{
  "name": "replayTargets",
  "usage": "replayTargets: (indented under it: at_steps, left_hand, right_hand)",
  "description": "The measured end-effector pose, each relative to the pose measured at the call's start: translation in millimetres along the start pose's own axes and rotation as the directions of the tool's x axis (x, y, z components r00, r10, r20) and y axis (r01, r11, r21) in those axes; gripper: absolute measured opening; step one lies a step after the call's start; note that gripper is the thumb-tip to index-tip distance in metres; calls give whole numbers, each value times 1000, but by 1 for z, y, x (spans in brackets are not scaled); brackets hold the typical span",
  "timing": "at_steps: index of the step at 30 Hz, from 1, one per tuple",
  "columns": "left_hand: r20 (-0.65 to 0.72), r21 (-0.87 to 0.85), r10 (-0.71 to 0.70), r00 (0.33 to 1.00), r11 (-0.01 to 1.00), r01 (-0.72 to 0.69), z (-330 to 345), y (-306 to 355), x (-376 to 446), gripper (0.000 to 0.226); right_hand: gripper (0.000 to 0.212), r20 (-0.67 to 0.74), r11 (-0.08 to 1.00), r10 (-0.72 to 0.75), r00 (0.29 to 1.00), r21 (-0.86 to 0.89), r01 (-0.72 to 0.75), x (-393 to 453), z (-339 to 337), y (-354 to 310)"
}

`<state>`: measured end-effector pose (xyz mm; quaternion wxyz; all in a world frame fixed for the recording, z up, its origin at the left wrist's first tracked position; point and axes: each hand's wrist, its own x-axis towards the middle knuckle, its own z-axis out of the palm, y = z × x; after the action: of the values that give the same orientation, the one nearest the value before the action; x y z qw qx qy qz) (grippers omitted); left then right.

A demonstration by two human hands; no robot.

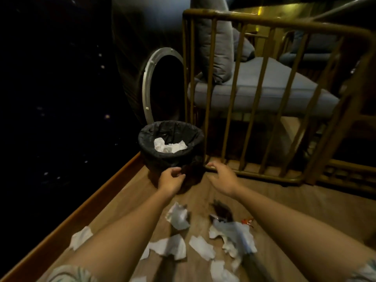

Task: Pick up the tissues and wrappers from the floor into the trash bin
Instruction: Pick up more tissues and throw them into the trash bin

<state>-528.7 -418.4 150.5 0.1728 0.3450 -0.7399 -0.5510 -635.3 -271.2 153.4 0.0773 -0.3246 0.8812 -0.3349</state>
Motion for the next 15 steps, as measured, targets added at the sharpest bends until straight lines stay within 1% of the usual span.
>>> replayTargets:
  at_steps: [2,6,9,11,13,15]
  left_hand:
    - [98,64,3,995,998,-10,16,-12,-17,31]
    - [238,129,-9,971,991,-22,57,-35,-50,32]
    - [345,174,-40,938,984,-22,89,-56,-77,33]
    - [400,162,-44,915,987,-23,109,-74,-96,31]
    - [444,212,-11,896,973,-93,127,-95,-114,31]
    - [464,293,2,886,943,-156,139,-114,-129,35]
  right_hand:
    - [46,35,997,11,999,-79,-9,-26,-6,20]
    - [53,66,979,121,990,-175,-108,-82,-15,67]
    - [56,45,971,191,980,-158,-182,-125,-21,106]
    - [56,24,959,256,966,-135,-250,-157,-25,133]
    - [52,16,940,320,947,-131,-316,-192,-27,158]
    - [48,-34,921,371,928,-114,-373,-226,-25,185]
